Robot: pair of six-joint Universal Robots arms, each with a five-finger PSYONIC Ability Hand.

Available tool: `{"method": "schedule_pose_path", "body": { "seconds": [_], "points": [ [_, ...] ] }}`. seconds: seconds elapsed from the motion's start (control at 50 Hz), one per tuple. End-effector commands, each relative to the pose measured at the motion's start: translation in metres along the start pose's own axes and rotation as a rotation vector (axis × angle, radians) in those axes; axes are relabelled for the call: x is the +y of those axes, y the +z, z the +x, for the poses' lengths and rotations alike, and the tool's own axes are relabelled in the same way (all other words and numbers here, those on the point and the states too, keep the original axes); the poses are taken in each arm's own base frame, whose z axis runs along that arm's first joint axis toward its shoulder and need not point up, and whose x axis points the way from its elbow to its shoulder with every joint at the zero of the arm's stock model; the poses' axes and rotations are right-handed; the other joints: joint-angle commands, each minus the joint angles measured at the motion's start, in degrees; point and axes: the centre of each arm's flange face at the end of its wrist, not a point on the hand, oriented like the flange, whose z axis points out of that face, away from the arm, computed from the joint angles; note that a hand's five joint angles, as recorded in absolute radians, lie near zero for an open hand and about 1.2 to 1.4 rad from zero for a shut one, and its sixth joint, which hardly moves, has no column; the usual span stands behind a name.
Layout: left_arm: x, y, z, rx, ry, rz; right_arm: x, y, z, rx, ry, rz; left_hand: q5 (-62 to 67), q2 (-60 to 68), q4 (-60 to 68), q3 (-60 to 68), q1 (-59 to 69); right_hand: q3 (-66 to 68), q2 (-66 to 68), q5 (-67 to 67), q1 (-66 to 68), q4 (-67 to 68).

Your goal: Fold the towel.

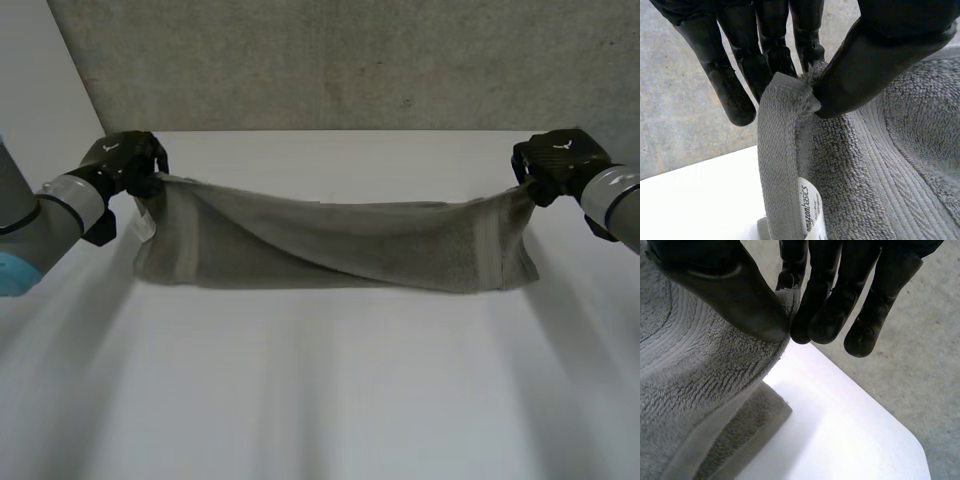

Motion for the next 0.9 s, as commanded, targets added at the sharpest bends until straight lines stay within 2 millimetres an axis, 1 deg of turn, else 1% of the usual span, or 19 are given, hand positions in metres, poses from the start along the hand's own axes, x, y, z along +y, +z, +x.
{"method": "schedule_pose_path", "body": {
  "seconds": [0.02,0.04,0.08,0.14,0.24,0.32,0.5,0.7,0.72,0.74,0.76,0.78,0.8,0.82,0.84,0.86,0.9],
  "points": [
    [0.012,0.021,-0.008,-0.025,0.007,0.015,0.015,0.024,-0.004,0.043,-0.013,0.01,4.5,4.8,2.4,4.1,7.1,3.5,4.2,3.3,4.0,3.6],
    [0.012,0.022,-0.008,-0.025,0.007,0.015,0.015,0.024,-0.004,0.043,-0.013,0.01,4.5,4.8,2.4,4.1,7.1,3.5,4.2,3.3,4.0,3.6],
    [0.017,0.027,-0.01,-0.028,0.007,0.016,0.021,0.032,-0.006,0.053,-0.015,0.018,4.5,4.8,2.4,4.1,7.1,3.5,4.2,3.3,4.0,3.6],
    [0.02,0.03,-0.011,-0.028,0.007,0.015,0.022,0.035,-0.007,0.059,-0.019,0.026,4.5,4.8,2.4,4.1,7.1,3.5,4.2,3.3,4.0,3.6],
    [0.033,0.037,-0.01,-0.019,0.004,0.006,0.028,0.047,-0.004,0.108,-0.028,0.058,4.5,4.8,2.4,4.1,7.1,3.5,4.2,3.3,4.0,3.6],
    [0.035,0.04,-0.01,-0.019,0.006,0.009,0.033,0.054,-0.008,0.111,-0.032,0.071,4.5,4.8,2.4,4.1,7.1,3.5,4.2,3.3,4.0,3.6],
    [0.044,0.045,-0.012,-0.024,0.004,0.003,0.036,0.062,-0.014,0.105,-0.036,0.082,4.5,4.8,2.4,4.1,7.1,3.5,4.2,3.3,4.0,3.6],
    [0.047,0.051,-0.008,-0.019,0.015,0.028,0.039,0.071,-0.019,0.112,-0.04,0.091,4.5,4.8,2.4,4.1,7.1,3.5,4.2,3.3,4.0,3.6],
    [0.048,0.052,-0.008,-0.02,0.016,0.031,0.038,0.072,-0.02,0.118,-0.042,0.095,4.5,4.8,2.4,4.1,7.1,1.6,2.3,1.3,2.1,1.6],
    [0.048,0.053,-0.009,-0.021,0.016,0.037,0.038,0.072,-0.02,0.118,-0.042,0.095,0.2,0.5,-1.9,-0.2,2.8,1.6,2.3,1.3,2.1,1.6],
    [0.048,0.053,-0.009,-0.021,0.016,0.037,0.038,0.073,-0.019,0.127,-0.042,0.094,0.2,0.5,-1.9,-0.3,2.7,-17.9,-17.2,-18.2,-17.4,-17.9],
    [0.049,0.053,-0.009,-0.023,0.017,0.039,0.038,0.073,-0.019,0.127,-0.042,0.094,-11.8,-11.5,-13.9,-12.3,-9.3,-18.1,-17.4,-18.4,-17.6,-18.1],
    [0.05,0.054,-0.009,-0.023,0.019,0.04,0.038,0.074,-0.018,0.138,-0.043,0.094,-28.6,-28.3,-30.7,-29.0,-26.0,-43.9,-43.2,-44.2,-43.4,-43.9],
    [0.05,0.054,-0.009,-0.023,0.019,0.04,0.037,0.075,-0.016,0.152,-0.044,0.096,-28.8,-28.4,-30.9,-29.2,-26.2,-66.5,-65.8,-66.7,-66.0,-66.4],
    [0.049,0.054,-0.01,-0.024,0.02,0.043,0.037,0.075,-0.016,0.152,-0.044,0.096,-42.2,-41.9,-44.3,-42.7,-39.7,-66.5,-65.8,-66.7,-66.0,-66.4],
    [0.049,0.054,-0.01,-0.024,0.02,0.043,0.036,0.075,-0.014,0.168,-0.044,0.093,-42.4,-42.1,-44.5,-42.8,-39.8,-66.5,-65.8,-66.7,-66.0,-66.4],
    [0.046,0.054,-0.009,-0.023,0.02,0.047,0.035,0.075,-0.013,0.18,-0.044,0.093,-56.6,-56.3,-58.7,-57.1,-54.1,-66.5,-65.8,-66.7,-66.0,-66.4]
  ]
}}
